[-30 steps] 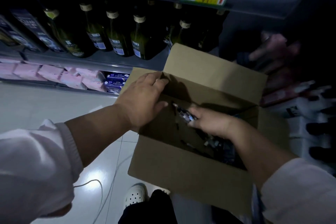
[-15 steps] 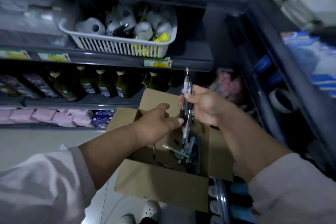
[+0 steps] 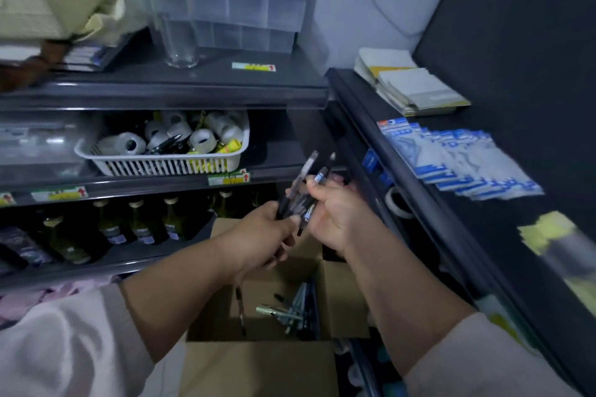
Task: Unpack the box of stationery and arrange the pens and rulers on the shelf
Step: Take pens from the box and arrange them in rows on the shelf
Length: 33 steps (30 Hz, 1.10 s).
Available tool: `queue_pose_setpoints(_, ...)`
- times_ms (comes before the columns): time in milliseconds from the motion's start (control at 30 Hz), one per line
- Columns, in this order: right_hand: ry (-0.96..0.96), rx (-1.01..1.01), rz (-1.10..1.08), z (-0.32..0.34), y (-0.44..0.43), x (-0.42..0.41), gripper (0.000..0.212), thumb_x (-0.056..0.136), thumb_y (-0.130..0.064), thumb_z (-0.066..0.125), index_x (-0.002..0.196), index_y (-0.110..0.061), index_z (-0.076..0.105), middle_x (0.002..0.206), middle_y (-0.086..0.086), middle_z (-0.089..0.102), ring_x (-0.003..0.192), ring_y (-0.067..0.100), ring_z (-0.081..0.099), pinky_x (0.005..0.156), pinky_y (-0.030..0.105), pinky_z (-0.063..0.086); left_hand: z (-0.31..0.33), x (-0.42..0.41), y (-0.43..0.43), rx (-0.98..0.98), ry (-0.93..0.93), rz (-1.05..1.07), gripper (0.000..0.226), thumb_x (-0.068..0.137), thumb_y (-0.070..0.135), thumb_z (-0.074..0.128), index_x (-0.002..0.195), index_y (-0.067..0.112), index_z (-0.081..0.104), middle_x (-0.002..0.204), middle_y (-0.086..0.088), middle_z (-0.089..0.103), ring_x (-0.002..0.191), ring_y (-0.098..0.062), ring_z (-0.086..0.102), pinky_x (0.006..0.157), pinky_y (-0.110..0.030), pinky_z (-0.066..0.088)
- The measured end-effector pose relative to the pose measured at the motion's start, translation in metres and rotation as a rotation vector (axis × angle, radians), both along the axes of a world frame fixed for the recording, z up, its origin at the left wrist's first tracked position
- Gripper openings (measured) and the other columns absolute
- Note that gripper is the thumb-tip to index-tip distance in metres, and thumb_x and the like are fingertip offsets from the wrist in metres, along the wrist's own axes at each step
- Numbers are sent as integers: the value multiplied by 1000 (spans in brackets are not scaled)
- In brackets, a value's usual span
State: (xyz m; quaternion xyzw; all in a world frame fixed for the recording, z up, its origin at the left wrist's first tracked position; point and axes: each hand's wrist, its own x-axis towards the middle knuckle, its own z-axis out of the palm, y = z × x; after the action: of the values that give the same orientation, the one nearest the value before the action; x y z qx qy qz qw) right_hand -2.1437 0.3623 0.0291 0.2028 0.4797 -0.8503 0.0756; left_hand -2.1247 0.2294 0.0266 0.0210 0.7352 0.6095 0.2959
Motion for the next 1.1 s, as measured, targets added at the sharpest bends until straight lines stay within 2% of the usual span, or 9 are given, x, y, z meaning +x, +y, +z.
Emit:
queue_pose_setpoints(200, 63, -9, -125, 36, -1, 63, 28, 103, -6, 28, 93, -4, 55, 81, 14, 63, 75, 25, 61, 68, 39, 50, 32, 34, -5, 6, 76, -111, 20, 102, 29, 38, 104, 16, 54, 73, -3, 53, 47, -11, 41, 39, -17, 29)
queue_pose_setpoints(300, 94, 22, -193, 45, -5, 100, 27, 99, 3, 27, 108, -2, 53, 89, 20, 61, 65, 25, 66, 57, 33, 54, 46, 58, -10, 22, 83, -192, 20, 101, 28, 40, 102, 13, 53, 70, -2, 53, 45, -10, 41, 39, -17, 26)
queue_pose_setpoints(400, 102, 13, -304, 56, -6, 139, 25, 97, 6, 30, 104, -1, 53, 98, 25, 58, 57, 25, 64, 49, 29, 53, 59, 84, -12, 94, 48, -253, 17, 101, 26, 41, 97, 14, 53, 69, -3, 52, 44, -9, 41, 39, -17, 22)
queue_pose_setpoints(500, 81, 42, -434, 66, -3, 182, 22, 97, 7, 35, 94, -5, 54, 80, 16, 69, 59, 23, 67, 56, 33, 54, 68, 108, -5, 194, 0, -304, 15, 101, 21, 43, 92, 12, 51, 68, -6, 52, 42, -9, 40, 36, -15, 18)
queue_pose_setpoints(600, 57, 74, -537, 77, 2, 228, 25, 97, 8, 36, 90, -10, 52, 76, 12, 68, 61, 22, 68, 51, 31, 54, 74, 134, 10, 259, -20, -375, 14, 99, 20, 46, 94, 10, 54, 70, -8, 56, 45, -12, 44, 38, -14, 22)
queue_pose_setpoints(767, 86, 159, -661, 94, 15, 298, 21, 97, 6, 39, 93, -9, 53, 96, 19, 58, 75, 27, 57, 75, 43, 49, 92, 191, 40, 231, -2, -482, 15, 98, 22, 50, 87, 16, 58, 68, -3, 59, 51, -13, 50, 34, -16, 29)
queue_pose_setpoints(967, 157, 97, -764, 110, 28, 394, 21, 97, 4, 41, 110, -4, 55, 97, 20, 64, 68, 27, 65, 50, 35, 55, 113, 276, 82, 317, -30, -574, 12, 98, 20, 49, 96, 16, 60, 70, -2, 61, 48, -10, 54, 38, -17, 34)
queue_pose_setpoints(1033, 176, 154, -854, 114, 34, 436, 19, 96, 6, 42, 99, -4, 57, 86, 14, 65, 67, 22, 63, 50, 30, 54, 118, 313, 98, 334, -44, -607, 11, 98, 20, 48, 94, 17, 58, 62, 2, 62, 46, -9, 56, 39, -17, 35)
queue_pose_setpoints(1100, 184, 312, -961, 114, 44, 480, 21, 94, 8, 44, 93, -9, 57, 80, 8, 64, 72, 21, 60, 61, 32, 52, 123, 352, 114, 336, -68, -638, 12, 98, 20, 48, 92, 15, 57, 62, 0, 60, 51, -12, 55, 38, -17, 34)
